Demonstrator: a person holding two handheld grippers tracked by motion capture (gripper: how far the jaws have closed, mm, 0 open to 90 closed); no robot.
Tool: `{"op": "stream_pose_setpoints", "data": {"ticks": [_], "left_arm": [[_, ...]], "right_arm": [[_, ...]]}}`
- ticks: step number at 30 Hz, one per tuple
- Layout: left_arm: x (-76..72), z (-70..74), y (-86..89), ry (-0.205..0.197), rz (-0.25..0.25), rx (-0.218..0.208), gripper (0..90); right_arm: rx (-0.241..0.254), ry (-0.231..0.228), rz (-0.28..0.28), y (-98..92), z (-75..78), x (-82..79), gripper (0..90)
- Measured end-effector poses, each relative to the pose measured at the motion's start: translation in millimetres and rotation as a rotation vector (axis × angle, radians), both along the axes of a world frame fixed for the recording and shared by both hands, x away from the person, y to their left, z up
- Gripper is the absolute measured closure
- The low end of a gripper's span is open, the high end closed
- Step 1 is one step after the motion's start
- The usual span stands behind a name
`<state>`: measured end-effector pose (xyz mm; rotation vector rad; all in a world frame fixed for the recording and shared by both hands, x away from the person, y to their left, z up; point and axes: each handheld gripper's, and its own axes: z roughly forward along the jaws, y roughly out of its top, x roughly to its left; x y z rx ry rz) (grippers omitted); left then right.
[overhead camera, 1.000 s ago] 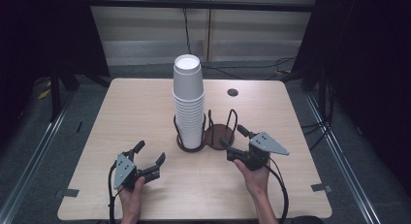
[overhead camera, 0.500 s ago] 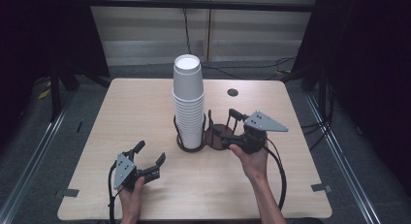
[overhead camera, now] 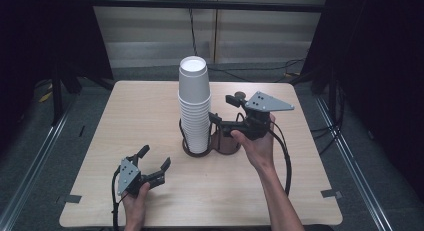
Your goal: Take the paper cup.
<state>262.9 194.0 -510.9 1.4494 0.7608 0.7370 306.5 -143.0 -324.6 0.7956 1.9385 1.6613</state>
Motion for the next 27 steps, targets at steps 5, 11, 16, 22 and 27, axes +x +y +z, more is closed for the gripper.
{"op": "stream_pose_setpoints", "data": {"ticks": [5,11,16,22,27], "left_arm": [[-0.1,-0.1,-0.2,0.0,0.0,-0.002,15.6],[0.1,-0.1,-0.4,0.002,-0.004,-0.004,15.7],[0.1,-0.1,-0.4,0.002,-0.004,-0.004,15.8],[0.1,-0.1,-0.4,0.0,-0.004,-0.004,15.7],[0.1,-0.1,-0.4,0.0,-0.005,-0.004,15.7]], "right_arm": [[-0.025,0.023,0.03,3.4,10.8,9.4,25.1],[-0.02,0.047,0.061,3.4,20.1,16.5,24.8],[-0.027,0.06,0.059,2.3,24.5,21.6,22.8],[-0.046,0.067,0.054,4.0,31.6,27.7,20.5],[-0.073,0.08,0.063,8.0,38.4,33.4,18.2]]}}
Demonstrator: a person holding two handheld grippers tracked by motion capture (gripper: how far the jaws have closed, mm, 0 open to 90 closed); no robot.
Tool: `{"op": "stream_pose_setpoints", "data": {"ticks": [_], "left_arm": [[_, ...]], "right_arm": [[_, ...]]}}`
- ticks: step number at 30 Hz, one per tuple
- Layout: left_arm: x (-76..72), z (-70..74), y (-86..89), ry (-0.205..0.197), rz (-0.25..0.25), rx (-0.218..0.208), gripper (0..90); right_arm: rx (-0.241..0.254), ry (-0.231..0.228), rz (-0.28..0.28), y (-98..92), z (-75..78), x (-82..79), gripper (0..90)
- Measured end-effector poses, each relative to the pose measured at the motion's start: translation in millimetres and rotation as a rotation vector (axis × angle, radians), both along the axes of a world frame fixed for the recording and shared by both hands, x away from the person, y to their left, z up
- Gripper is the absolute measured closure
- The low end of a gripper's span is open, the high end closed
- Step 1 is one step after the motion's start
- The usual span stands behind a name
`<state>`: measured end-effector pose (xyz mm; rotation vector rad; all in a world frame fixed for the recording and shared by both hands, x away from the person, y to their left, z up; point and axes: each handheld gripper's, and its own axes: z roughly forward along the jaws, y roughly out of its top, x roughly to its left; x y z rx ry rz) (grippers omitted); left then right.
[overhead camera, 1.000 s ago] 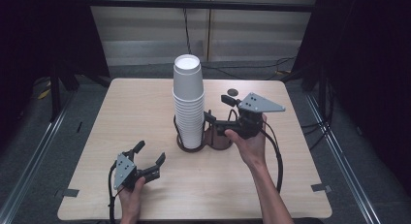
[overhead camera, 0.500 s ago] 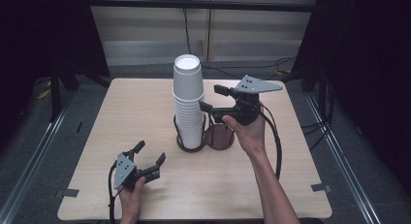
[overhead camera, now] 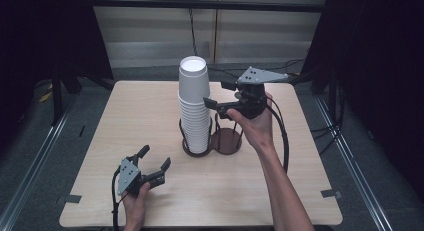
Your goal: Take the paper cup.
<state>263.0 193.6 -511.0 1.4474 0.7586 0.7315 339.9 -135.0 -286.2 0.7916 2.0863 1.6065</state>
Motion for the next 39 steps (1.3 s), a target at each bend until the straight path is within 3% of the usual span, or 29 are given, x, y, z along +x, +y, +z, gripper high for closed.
{"op": "stream_pose_setpoints", "data": {"ticks": [14,18,30,39], "left_arm": [[-0.1,0.0,-0.1,0.001,0.001,0.0,15.7],[-0.1,0.0,-0.2,0.001,0.003,0.0,15.7],[-0.1,0.0,0.0,0.001,0.003,0.0,15.7],[-0.2,0.0,0.2,0.0,0.005,0.003,15.8]], "right_arm": [[-0.072,0.015,0.016,9.1,25.5,14.7,17.2],[-0.07,0.025,0.027,10.1,33.5,18.5,16.4],[-0.099,0.032,0.026,25.6,40.4,30.3,15.4],[-0.136,0.072,0.054,38.5,44.4,42.3,15.1]]}}
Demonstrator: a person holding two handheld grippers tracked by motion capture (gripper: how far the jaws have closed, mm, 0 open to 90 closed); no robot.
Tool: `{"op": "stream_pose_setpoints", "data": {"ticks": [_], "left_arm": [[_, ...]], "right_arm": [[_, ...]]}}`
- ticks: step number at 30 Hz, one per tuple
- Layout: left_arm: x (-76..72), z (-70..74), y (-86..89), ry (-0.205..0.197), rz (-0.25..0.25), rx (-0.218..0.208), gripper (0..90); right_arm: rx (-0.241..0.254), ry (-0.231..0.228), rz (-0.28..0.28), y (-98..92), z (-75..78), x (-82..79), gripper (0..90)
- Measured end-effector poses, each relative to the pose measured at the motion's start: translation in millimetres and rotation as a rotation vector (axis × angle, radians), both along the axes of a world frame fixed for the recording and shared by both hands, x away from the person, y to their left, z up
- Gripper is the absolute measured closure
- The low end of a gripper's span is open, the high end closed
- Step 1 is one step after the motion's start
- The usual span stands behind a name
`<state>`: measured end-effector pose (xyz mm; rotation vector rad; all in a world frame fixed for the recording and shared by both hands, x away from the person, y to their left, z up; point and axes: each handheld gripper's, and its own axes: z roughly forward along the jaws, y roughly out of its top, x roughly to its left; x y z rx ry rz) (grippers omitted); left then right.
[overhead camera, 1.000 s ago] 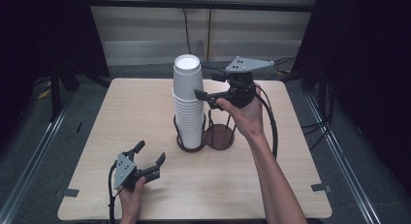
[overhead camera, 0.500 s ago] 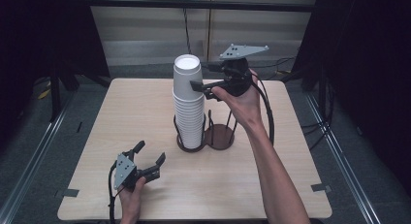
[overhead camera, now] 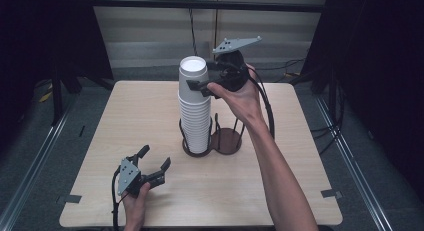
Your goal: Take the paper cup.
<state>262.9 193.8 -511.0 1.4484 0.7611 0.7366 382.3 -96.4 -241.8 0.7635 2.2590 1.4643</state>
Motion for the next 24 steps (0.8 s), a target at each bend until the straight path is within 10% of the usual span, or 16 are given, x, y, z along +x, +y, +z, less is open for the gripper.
{"op": "stream_pose_setpoints", "data": {"ticks": [24], "left_arm": [[0.1,0.0,0.0,0.0,-0.001,-0.001,15.7]], "right_arm": [[-0.002,0.045,0.01,11.9,-4.8,10.7,18.7]]}}
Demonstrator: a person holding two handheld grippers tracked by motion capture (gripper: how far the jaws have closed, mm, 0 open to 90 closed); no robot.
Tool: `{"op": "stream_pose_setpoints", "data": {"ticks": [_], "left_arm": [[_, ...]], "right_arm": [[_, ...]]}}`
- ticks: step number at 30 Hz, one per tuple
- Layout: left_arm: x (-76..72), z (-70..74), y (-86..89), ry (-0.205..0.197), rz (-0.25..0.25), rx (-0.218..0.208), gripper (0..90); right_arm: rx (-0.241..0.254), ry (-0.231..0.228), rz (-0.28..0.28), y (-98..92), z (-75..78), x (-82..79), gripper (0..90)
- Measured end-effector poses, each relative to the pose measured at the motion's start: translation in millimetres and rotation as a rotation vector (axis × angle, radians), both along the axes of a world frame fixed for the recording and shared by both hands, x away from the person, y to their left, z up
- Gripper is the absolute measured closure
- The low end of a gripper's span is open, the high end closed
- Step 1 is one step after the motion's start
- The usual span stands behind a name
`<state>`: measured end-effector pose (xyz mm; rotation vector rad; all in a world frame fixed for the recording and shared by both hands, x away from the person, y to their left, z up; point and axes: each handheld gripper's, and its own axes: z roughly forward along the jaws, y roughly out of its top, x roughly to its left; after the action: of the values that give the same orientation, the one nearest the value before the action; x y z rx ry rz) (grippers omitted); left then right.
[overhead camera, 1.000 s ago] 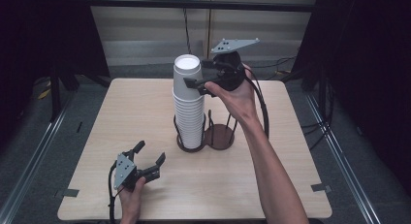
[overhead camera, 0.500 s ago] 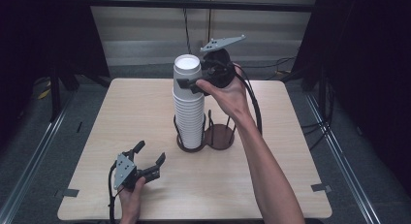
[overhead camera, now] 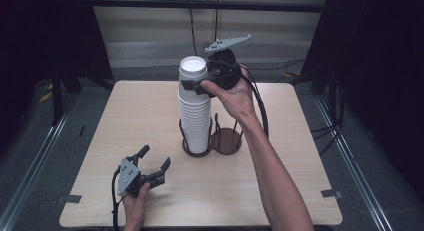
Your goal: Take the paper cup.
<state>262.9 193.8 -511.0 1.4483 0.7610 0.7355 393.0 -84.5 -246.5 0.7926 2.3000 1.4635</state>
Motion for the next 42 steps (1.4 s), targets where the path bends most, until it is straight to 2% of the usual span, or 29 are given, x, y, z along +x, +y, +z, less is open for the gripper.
{"op": "stream_pose_setpoints", "data": {"ticks": [15,24,28,31,42], "left_arm": [[-0.1,0.0,0.0,0.0,0.001,0.0,15.7],[0.0,0.0,0.0,0.0,0.001,0.0,15.7],[-0.1,0.0,0.0,0.0,0.001,0.0,15.7],[-0.1,0.0,0.0,0.0,0.001,0.0,15.7],[-0.1,0.0,0.0,0.0,0.0,0.0,15.7]], "right_arm": [[0.008,-0.036,-0.014,1.2,7.0,-2.8,21.2],[0.009,-0.04,-0.013,1.2,8.9,-2.9,21.9],[0.036,-0.055,-0.013,-1.5,13.5,-4.8,22.0],[0.038,-0.063,-0.016,-1.9,17.7,-6.1,22.0],[0.096,-0.082,-0.018,-6.0,21.5,-7.7,22.5]]}}
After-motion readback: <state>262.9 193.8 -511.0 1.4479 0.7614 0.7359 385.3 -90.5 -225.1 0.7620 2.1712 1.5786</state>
